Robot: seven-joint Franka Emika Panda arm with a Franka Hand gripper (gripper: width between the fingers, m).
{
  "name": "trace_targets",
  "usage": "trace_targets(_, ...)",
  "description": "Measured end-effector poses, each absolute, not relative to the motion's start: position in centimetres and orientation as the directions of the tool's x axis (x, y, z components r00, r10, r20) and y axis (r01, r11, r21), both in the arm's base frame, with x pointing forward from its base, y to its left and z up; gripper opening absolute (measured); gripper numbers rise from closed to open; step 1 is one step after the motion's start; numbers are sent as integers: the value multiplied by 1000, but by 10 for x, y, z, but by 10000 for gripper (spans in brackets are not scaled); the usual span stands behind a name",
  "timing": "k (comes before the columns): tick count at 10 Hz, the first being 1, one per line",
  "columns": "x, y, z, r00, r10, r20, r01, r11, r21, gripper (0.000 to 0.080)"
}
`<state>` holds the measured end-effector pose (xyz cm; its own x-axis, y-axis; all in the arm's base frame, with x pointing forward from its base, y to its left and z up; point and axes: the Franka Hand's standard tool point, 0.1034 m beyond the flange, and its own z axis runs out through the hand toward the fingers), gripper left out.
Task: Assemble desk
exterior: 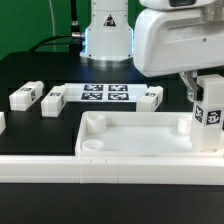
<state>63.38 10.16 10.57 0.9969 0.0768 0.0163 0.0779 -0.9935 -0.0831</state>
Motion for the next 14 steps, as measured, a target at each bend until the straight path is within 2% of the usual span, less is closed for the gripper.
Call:
trace_targets(4, 633, 99, 105, 972, -235, -17, -235, -966, -107, 294)
trace_targets(7, 632, 100, 104, 867, -496, -58, -499, -859, -112, 294)
trace_targets(9, 631, 101, 103, 785, -613, -90, -620, -776, -117, 294)
trace_targets(12, 629, 108, 103, 618, -776, -126, -786, -610, -98, 294)
trace_targets(14, 630, 108, 103, 586, -800, -128, -810, -578, -95, 318)
